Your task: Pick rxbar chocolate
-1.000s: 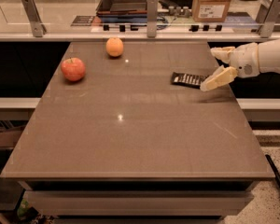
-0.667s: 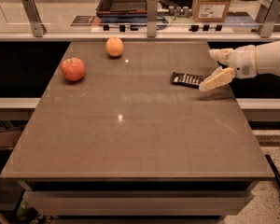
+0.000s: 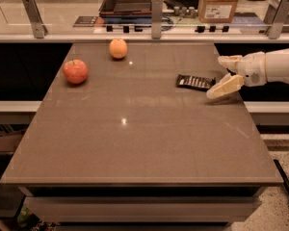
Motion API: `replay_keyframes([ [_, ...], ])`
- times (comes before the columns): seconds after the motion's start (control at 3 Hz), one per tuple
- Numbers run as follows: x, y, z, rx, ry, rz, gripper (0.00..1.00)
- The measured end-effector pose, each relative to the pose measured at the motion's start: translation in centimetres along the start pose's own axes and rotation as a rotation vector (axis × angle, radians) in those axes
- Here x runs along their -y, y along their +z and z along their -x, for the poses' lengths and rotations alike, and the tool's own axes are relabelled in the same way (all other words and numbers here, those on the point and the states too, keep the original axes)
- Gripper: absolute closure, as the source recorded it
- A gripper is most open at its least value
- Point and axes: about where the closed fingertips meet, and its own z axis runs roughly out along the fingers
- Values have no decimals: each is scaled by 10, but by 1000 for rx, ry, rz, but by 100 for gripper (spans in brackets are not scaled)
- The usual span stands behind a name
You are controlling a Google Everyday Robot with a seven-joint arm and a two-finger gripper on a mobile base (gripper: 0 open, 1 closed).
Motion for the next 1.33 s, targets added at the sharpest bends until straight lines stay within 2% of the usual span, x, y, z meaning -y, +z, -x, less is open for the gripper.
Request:
replay_keyframes([
  [0.67,-9,21,-16,17,28,33,0],
  [1.0,-14,32,-18,27,26,52,18],
  [1.33,-14,33,-17,27,26,53,41],
])
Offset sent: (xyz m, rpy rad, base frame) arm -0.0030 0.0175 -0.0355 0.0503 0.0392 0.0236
